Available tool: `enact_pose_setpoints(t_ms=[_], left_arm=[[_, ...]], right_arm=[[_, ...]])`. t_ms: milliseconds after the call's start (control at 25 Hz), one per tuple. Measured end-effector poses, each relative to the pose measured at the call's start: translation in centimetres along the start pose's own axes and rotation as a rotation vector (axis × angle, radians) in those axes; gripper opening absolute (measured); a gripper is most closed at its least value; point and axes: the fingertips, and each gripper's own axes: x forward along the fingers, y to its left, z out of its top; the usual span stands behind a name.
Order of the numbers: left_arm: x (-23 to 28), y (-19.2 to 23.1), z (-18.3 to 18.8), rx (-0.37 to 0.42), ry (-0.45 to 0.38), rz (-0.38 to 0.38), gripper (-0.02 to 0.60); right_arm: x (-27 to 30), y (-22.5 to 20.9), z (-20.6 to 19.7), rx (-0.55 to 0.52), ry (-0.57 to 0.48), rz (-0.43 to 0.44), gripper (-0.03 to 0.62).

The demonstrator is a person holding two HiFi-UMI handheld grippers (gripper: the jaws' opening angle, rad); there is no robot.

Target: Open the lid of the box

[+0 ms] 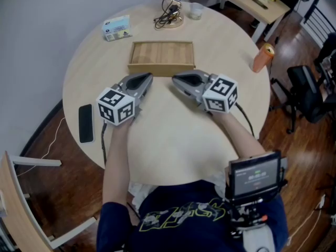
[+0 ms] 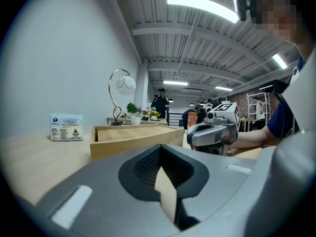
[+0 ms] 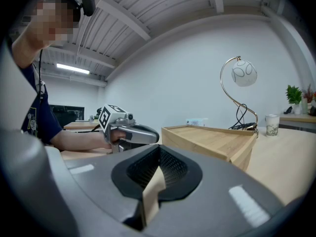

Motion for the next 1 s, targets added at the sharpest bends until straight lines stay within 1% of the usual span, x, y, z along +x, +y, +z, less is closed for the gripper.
enact_pose_setpoints(t_ms=[40,80,120,160,200,240,280,320,360,400,440,480,520,560,600,640,680,720,760,800,840,880,920,960,1000], left_arm=[[-0.3,0.1,0.7,0.012,-0.028,0.008,0.000],[-1.1,0.6,2.1,0.013,-0.091,0.032,0.000],[-2.6,1.6,4.0,-0.012,-0.189,0.079,0.000],[-4.5,3.4,6.1,-0.062,-0.292,0.150,0.000],[-6.2,5.7,7.5,-0.118,-0.351,0.228,0.001],[-7.1,8.1,7.9,-0.162,-0.328,0.293,0.003],[-7.0,10.3,7.3,-0.190,-0.227,0.335,0.023],[-6.0,12.0,6.2,-0.204,-0.089,0.350,0.069],[-4.9,13.1,5.3,-0.213,0.036,0.346,0.117],[-3.9,13.8,4.6,-0.231,0.119,0.331,0.160],[-3.1,14.2,4.4,-0.262,0.156,0.314,0.202],[-2.5,14.5,4.4,-0.301,0.166,0.296,0.235],[-1.9,14.5,4.4,-0.338,0.170,0.279,0.238],[-1.4,14.5,4.2,-0.366,0.185,0.270,0.239],[-1.0,14.5,3.7,-0.383,0.212,0.277,0.239],[-0.8,14.7,3.2,-0.388,0.244,0.299,0.238],[-0.7,15.0,2.7,-0.388,0.267,0.325,0.238],[-0.7,15.2,2.4,-0.393,0.274,0.344,0.242],[-0.7,15.3,2.1,-0.410,0.269,0.347,0.239],[-0.6,15.3,1.8,-0.439,0.263,0.336,0.238],[-0.4,15.1,1.6,-0.473,0.258,0.318,0.234],[-0.2,15.0,1.6,-0.507,0.252,0.300,0.214],[0.1,14.8,1.7,-0.535,0.246,0.286,0.187],[0.4,14.5,1.8,-0.548,0.243,0.279,0.134],[0.6,14.3,2.0,-0.548,0.245,0.281,0.100]], right_arm=[[0.0,0.0,0.1,0.000,-0.001,-0.002,0.006],[0.0,0.0,0.2,0.001,-0.003,-0.004,0.006],[0.0,0.1,0.2,0.002,-0.004,-0.003,0.006],[0.0,0.2,0.2,0.001,-0.005,0.002,0.006],[0.1,0.3,0.2,0.000,-0.005,0.008,0.006],[0.3,0.3,0.2,-0.002,-0.007,0.013,0.006],[0.4,0.3,0.2,-0.003,-0.008,0.016,0.006],[0.5,0.4,0.2,-0.003,-0.010,0.017,0.006],[0.5,0.5,0.2,-0.001,-0.010,0.017,0.006],[0.6,0.6,0.2,0.002,-0.009,0.016,0.006],[0.6,0.8,0.2,0.001,-0.006,0.014,0.006],[0.7,0.9,0.1,-0.008,0.001,0.009,0.006],[0.6,0.9,0.1,-0.033,0.012,-0.009,0.006],[0.4,0.7,0.3,-0.072,0.023,-0.049,0.006],[-0.2,0.1,0.7,-0.111,0.021,-0.119,0.006],[-1.3,-0.9,1.6,-0.129,-0.008,-0.209,0.006],[-2.8,-2.0,2.9,-0.109,-0.061,-0.300,0.006],[-4.4,-3.3,4.0,-0.049,-0.120,-0.375,0.006],[-5.9,-4.7,4.7,0.038,-0.169,-0.425,0.006],[-7.1,-6.1,4.9,0.137,-0.203,-0.445,0.006],[-7.8,-7.6,4.5,0.240,-0.227,-0.437,0.006],[-8.0,-9.1,3.8,0.352,-0.246,-0.408,0.028],[-7.9,-10.4,2.9,0.472,-0.263,-0.370,0.198],[-7.7,-11.7,1.9,0.593,-0.276,-0.340,0.284],[-7.6,-12.7,0.9,0.694,-0.276,-0.323,0.285]])
